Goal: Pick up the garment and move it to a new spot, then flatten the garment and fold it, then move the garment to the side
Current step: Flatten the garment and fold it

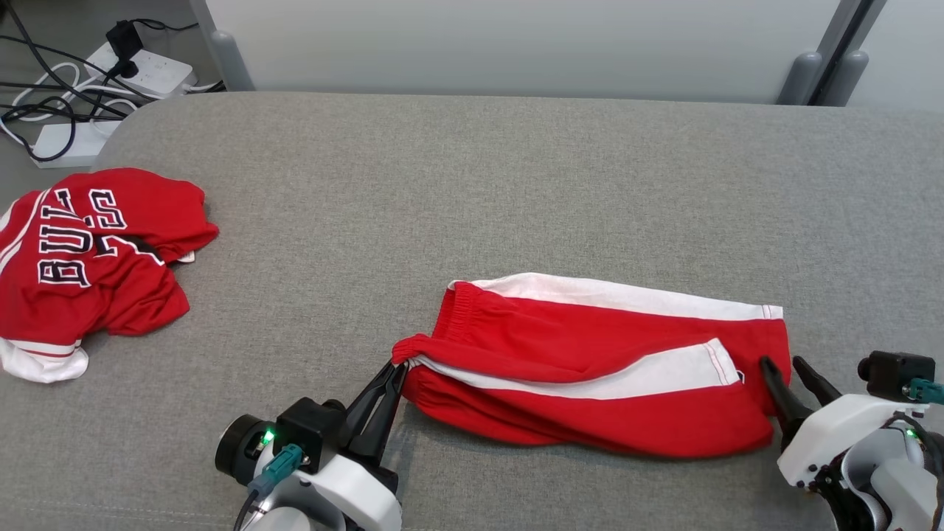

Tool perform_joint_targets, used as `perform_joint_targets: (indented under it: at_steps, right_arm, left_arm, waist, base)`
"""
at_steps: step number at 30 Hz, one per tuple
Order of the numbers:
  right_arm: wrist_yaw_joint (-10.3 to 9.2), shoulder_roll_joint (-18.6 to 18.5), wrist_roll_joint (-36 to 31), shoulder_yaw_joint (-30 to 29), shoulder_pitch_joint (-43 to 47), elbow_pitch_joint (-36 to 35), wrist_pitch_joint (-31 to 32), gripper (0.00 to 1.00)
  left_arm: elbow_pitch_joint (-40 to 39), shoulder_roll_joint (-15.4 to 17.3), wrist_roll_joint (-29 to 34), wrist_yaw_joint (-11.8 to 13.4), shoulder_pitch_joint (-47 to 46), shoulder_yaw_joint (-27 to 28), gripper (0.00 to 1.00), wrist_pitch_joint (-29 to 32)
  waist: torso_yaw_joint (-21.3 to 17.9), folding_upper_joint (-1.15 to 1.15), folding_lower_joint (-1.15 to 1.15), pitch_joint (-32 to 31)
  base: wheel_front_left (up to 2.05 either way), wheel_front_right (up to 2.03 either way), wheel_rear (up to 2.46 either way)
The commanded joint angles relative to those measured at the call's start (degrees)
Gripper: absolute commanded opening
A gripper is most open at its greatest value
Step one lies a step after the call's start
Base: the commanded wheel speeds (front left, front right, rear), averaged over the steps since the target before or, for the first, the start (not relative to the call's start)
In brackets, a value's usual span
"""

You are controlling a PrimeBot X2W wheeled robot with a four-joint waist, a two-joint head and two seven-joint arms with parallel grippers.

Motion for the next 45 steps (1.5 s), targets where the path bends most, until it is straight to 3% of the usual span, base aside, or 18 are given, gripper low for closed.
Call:
perform_joint_targets:
  at_steps: [1, 8, 18, 27, 35, 45]
  right_arm:
    - [0.09, -0.8, -1.5, 0.9, 0.6, -0.9, -0.8, 1.00]
    - [0.09, -0.4, -8.9, 0.9, 0.3, -3.3, -0.8, 1.00]
    - [0.09, 1.6, -15.4, 2.3, -2.2, 0.6, 1.1, 1.00]
    - [0.09, 3.4, -26.7, -3.9, -6.5, 4.6, 5.2, 1.00]
    - [0.09, 8.2, -28.5, -7.5, -4.1, -0.5, 11.1, 1.00]
    - [0.09, 9.7, -30.3, -11.5, -2.7, -0.3, 16.6, 1.00]
  left_arm:
    - [-1.2, 0.5, 0.6, -0.3, -1.1, 2.4, 0.00, -0.8]
    - [-0.6, 0.0, 1.0, -0.6, -0.1, 2.5, 0.00, -0.8]
    - [0.7, -0.6, 1.7, -1.4, 0.3, 2.4, 0.00, -0.8]
    - [0.5, -0.3, 1.6, -1.3, 1.1, 2.8, 0.00, -0.8]
    - [0.4, -0.1, 1.5, -1.2, 0.8, 2.9, 0.00, -0.8]
    - [0.3, 0.0, 1.5, -1.2, -0.1, 2.4, 0.00, -0.8]
  waist:
    - [-0.2, 0.00, 0.00, 0.1]
    - [-1.0, 0.00, 0.00, 0.6]
    - [-0.4, 0.00, 0.00, -1.0]
    - [-0.3, 0.00, 0.00, -1.9]
    - [-0.8, 0.00, 0.00, -1.7]
    - [0.3, 0.00, 0.00, -1.1]
  base:
    - [0.00, 0.00, 0.00]
    - [0.00, 0.00, 0.00]
    - [0.00, 0.00, 0.00]
    - [0.00, 0.00, 0.00]
    - [0.00, 0.00, 0.00]
    - [0.00, 0.00, 0.00]
